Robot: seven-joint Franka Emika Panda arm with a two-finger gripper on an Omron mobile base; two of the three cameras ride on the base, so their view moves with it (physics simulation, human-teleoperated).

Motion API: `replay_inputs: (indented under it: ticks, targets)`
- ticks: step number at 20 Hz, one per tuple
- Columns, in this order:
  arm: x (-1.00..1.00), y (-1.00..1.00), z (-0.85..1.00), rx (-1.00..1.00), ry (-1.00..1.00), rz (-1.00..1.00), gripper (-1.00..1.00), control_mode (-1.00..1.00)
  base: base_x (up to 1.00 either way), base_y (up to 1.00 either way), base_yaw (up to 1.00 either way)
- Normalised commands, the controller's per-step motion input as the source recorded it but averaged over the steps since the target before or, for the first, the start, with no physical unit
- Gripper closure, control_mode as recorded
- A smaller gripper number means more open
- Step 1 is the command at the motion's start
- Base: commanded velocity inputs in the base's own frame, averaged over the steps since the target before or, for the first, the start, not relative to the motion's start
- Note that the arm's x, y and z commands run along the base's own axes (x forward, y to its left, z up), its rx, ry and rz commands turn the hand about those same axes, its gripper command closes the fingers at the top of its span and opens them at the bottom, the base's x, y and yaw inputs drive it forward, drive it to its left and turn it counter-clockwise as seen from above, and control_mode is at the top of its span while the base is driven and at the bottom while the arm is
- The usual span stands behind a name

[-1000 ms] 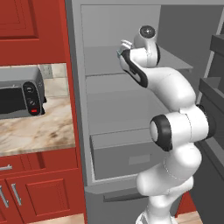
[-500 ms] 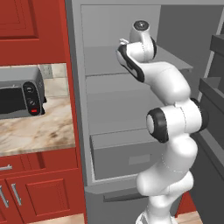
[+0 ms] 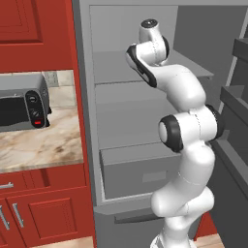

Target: Place the tupperware containing the shrimp and broccoli meal in the microwave. Close the microwave door and press the start button to reheat the meal.

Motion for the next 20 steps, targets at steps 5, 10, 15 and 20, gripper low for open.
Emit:
replay_inputs:
  ticks: [5,10,15,20]
  targets:
    - [0.01,0.00,-0.18,-0.02,0.00,-0.04,1.00,-1.00,0.00,0.00,0.00]
    - [0.00,0.00,-0.11,0.00,0.00,0.00,1.00,-1.00,0.00,0.00,0.00]
    - [-0.23,0.00,-0.10,0.00,0.00,-0.01,1.00,-1.00,0.00,0.00,0.00]
    - [-0.64,0.00,-0.13,0.00,-0.07,-0.03,1.00,-1.00,0.00,0.00,0.00]
